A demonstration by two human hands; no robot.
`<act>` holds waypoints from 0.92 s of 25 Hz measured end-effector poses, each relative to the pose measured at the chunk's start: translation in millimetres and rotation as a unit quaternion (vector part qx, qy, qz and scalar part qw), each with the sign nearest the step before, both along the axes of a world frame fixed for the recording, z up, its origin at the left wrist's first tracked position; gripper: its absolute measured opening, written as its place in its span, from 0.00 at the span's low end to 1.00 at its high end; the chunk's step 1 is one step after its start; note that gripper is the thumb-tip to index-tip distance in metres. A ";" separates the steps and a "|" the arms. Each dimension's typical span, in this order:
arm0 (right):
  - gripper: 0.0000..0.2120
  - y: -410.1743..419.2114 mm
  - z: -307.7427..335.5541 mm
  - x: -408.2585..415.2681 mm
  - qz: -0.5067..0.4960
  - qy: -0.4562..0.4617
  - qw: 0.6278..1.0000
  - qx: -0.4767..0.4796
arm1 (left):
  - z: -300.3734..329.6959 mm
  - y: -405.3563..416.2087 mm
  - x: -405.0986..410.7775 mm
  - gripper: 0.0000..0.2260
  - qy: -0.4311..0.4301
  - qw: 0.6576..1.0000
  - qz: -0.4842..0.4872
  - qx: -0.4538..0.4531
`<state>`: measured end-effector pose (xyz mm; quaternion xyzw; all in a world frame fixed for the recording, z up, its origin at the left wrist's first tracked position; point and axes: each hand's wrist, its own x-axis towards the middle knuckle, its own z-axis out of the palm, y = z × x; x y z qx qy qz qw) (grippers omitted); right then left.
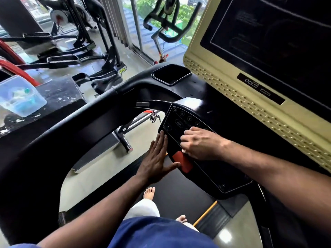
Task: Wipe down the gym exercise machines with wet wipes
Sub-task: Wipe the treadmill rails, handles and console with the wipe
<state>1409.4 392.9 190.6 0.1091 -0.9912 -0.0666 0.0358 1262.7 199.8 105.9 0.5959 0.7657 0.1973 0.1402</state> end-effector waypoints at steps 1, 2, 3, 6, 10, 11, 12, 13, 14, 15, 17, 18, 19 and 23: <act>0.09 10.2 8.5 -2.8 0.002 0.007 1.000 0.008 | -1.5 -0.4 0.1 0.51 -0.004 1.000 0.003 0.005; 0.09 21.0 17.0 -11.4 -0.010 0.022 1.000 0.012 | -3.3 -0.6 0.7 0.51 -0.009 1.000 0.009 0.011; 0.10 31.2 24.4 -24.8 -0.032 0.035 0.999 0.012 | -5.5 -0.7 1.2 0.52 -0.015 1.000 0.018 0.016; 0.09 38.3 20.9 -72.6 -0.048 0.038 0.998 0.001 | -10.2 -0.9 0.8 0.54 -0.027 0.999 0.036 0.013; 0.07 25.1 -3.1 -98.1 -0.007 -0.032 0.999 -0.013 | -13.3 -1.9 3.6 0.53 -0.046 0.998 0.048 0.016; 0.10 23.2 -5.2 -93.7 0.005 -0.031 0.999 -0.009 | -14.2 -2.9 5.7 0.53 -0.053 0.997 0.051 0.017; 0.15 19.2 -4.7 -84.3 0.015 -0.026 1.000 -0.001 | -14.9 -4.3 7.7 0.52 -0.057 0.997 0.054 0.017; 0.20 13.3 -3.0 -70.5 0.025 -0.026 0.999 0.013 | -15.8 -5.2 9.1 0.51 -0.059 0.997 0.055 0.016; 0.23 7.0 -2.7 -51.2 0.036 -0.022 0.999 0.030 | -16.3 -5.6 10.0 0.51 -0.062 0.996 0.056 0.015; 0.24 1.5 -4.9 -27.7 0.043 -0.018 0.998 0.039 | -16.9 -5.9 10.2 0.51 -0.062 0.996 0.056 0.014; 0.21 -4.6 -9.2 18.0 0.063 0.000 0.998 0.027 | -17.2 -6.6 9.6 0.51 -0.061 0.996 0.055 0.018; 0.19 -4.2 -10.6 32.6 0.072 0.004 0.997 0.025 | -17.2 -6.7 9.5 0.51 -0.060 0.997 0.054 0.019; 0.18 -3.1 -11.1 38.0 0.080 0.005 0.996 0.039 | -16.6 -6.7 9.5 0.51 -0.057 0.997 0.051 0.018; 0.17 10.1 -3.7 -19.5 0.039 0.030 0.994 0.095 | -13.1 -6.8 9.2 0.51 -0.054 0.997 0.046 0.010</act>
